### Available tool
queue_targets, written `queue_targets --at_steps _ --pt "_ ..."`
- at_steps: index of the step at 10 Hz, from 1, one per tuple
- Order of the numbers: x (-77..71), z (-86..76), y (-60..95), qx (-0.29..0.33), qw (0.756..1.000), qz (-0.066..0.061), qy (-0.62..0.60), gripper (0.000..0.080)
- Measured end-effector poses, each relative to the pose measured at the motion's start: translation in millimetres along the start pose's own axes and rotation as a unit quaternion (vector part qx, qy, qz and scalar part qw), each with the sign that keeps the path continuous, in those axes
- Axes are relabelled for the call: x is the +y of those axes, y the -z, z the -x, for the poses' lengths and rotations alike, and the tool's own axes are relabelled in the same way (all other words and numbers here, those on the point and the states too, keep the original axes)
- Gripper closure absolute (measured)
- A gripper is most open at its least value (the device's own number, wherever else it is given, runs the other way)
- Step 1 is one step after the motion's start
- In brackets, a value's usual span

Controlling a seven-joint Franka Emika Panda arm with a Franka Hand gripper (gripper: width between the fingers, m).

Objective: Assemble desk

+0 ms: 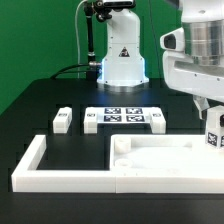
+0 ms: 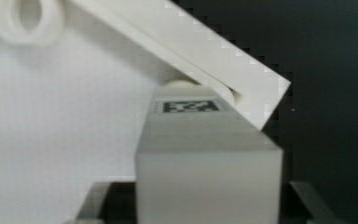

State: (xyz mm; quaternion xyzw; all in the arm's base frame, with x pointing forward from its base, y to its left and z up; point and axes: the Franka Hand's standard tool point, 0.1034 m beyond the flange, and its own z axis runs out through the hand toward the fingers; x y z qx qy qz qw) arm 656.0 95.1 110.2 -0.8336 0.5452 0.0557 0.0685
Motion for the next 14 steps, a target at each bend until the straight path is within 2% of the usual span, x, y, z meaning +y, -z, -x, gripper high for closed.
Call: queue_targets --at_steps 1,5,6,8,9,10,11,12,13,14 --pt "1.0 -1.1 -0.6 -0.003 0.998 -0.008 -0.064 0.0508" --pt "0.2 3.6 -1.3 -0.008 0.986 -0.009 -0.165 0.0508" --pt "-1.9 4.6 -1.7 -0.013 0.971 -0.017 -0.238 0.0508" --pt "-0.3 6.9 -2.0 -0.023 0.940 -0.051 -0.335 0.0508" --pt "0.0 7.3 -1.7 -0.026 0.927 -0.060 -0.370 0.0508" --pt "-0.1 6.7 -1.3 -0.025 0.925 -0.060 -0.374 0.0508" --pt "0.2 7.2 -2.0 -0.025 0.926 -0.059 -0.372 0.0432" --pt "0.3 7.7 -2.7 -0.025 0.927 -0.059 -0.369 0.0297" --pt "0.3 7.8 -3.0 -0.025 0.928 -0.059 -0.368 0.0297" --pt "0.4 8.1 -3.3 -0.025 0.928 -0.059 -0.366 0.0182"
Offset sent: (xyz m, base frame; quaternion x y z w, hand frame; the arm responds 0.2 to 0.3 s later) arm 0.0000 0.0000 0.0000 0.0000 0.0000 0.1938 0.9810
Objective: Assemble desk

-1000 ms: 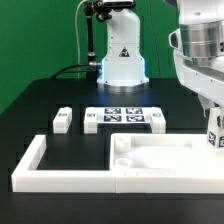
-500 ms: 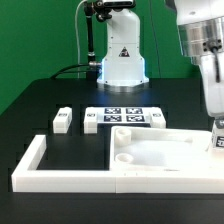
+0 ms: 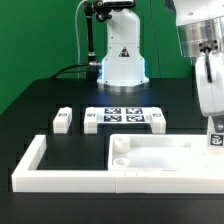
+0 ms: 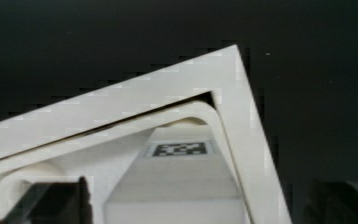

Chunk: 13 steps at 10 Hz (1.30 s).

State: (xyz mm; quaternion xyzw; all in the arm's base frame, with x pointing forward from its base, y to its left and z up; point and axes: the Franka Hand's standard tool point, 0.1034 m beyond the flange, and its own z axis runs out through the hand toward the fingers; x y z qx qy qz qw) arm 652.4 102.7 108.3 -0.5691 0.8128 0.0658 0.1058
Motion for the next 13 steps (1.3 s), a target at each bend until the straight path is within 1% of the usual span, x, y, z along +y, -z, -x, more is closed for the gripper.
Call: queue_targets --at_steps 1,4,5,6,7,8,13 --pt "0.4 0.2 -0.5 0.000 1.000 0.000 0.003 0.0158" --pt "0.6 1.0 0.0 0.000 1.000 0.001 0.012 0.0151" --pt "1.0 5.5 13.6 -0.004 0.998 0.005 0.061 0.0150" --pt "-0.9 11.8 35.1 -0.013 0.997 -0.005 0.079 0.0150" --pt "2.0 12.7 41.3 -0.014 0.997 -0.010 0.078 0.0150" --pt "3.0 11.8 38.2 -0.013 0.997 -0.008 0.080 0.0150" --pt "3.6 12.1 37.3 -0.013 0.996 -0.007 0.091 0.0150"
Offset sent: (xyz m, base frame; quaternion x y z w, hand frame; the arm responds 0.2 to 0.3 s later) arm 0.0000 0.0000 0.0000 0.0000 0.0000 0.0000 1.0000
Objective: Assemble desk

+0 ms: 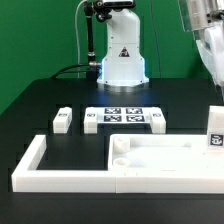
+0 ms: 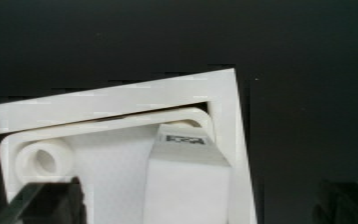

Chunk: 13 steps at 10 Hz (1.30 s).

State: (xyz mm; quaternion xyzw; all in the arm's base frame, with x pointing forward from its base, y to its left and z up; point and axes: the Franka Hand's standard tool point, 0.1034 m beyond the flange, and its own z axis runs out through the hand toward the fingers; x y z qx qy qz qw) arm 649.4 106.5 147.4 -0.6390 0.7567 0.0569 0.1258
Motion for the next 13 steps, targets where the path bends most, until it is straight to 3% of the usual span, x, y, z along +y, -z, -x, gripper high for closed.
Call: queue_targets --at_steps 1,2,4,7,9,10,11,12,13 --pt "4.6 0.9 2.7 0.001 0.999 -0.006 0.035 0.0150" --pt "21.3 5.3 4.8 0.002 0.999 -0.006 0.042 0.0150" --pt "43.8 8.0 0.1 0.005 0.990 0.004 0.138 0.0150" --pt "41.4 6.3 0.1 0.006 0.970 0.003 0.241 0.0150" --pt "51.8 3.3 -15.4 0.011 0.944 0.002 0.330 0.0150" --pt "67.3 -5.8 -21.8 0.015 0.922 0.009 0.387 0.0150" --pt "89.7 -18.2 -25.7 0.014 0.897 0.026 0.442 0.0150" --pt "98.7 -20.3 -28.7 0.014 0.874 0.040 0.484 0.0150" --pt "97.0 -19.9 -28.4 0.014 0.864 0.038 0.502 0.0150"
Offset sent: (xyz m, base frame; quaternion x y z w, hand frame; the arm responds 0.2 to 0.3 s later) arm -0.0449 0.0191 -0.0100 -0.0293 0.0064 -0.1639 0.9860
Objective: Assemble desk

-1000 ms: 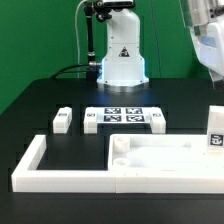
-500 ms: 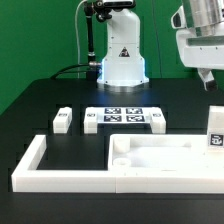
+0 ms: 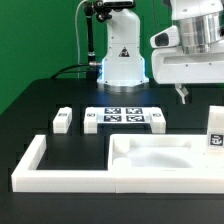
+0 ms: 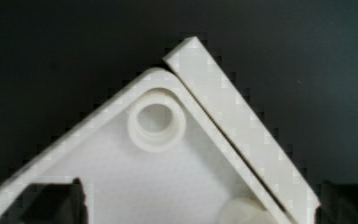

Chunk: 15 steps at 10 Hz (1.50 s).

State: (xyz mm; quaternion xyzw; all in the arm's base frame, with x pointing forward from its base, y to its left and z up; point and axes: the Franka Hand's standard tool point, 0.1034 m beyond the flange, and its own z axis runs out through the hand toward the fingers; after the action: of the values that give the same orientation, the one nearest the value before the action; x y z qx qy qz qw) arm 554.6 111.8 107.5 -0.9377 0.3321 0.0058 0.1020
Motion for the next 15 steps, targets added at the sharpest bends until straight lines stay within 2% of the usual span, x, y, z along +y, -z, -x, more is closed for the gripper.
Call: queue_targets --at_steps 3,4,5,6,7,9,10,11,12,13,14,15 --pt "3.3 -0.4 -2.5 -0.001 0.993 0.002 0.121 0.0150" --pt "21.6 4.0 -13.1 -0.001 0.980 0.011 0.198 0.0150" --pt "50.8 15.6 -24.8 -0.018 0.968 0.030 0.249 0.0150" --pt "65.1 19.2 -27.0 -0.016 0.951 0.050 0.305 0.0150" --pt "68.7 17.3 -28.3 -0.001 0.937 0.054 0.345 0.0150" --pt "68.0 18.8 -27.9 -0.015 0.937 0.055 0.346 0.0150" --pt "73.4 18.5 -29.2 -0.021 0.936 0.058 0.346 0.0150" --pt "93.1 17.3 -32.8 -0.050 0.939 0.070 0.334 0.0150" --pt "113.6 20.4 -34.5 -0.107 0.937 0.085 0.320 0.0150" --pt "126.0 19.0 -33.9 -0.151 0.933 0.101 0.310 0.0150" --pt "127.3 23.4 -34.3 -0.198 0.927 0.117 0.295 0.0150" --pt "123.4 22.4 -36.0 -0.231 0.920 0.123 0.291 0.0150"
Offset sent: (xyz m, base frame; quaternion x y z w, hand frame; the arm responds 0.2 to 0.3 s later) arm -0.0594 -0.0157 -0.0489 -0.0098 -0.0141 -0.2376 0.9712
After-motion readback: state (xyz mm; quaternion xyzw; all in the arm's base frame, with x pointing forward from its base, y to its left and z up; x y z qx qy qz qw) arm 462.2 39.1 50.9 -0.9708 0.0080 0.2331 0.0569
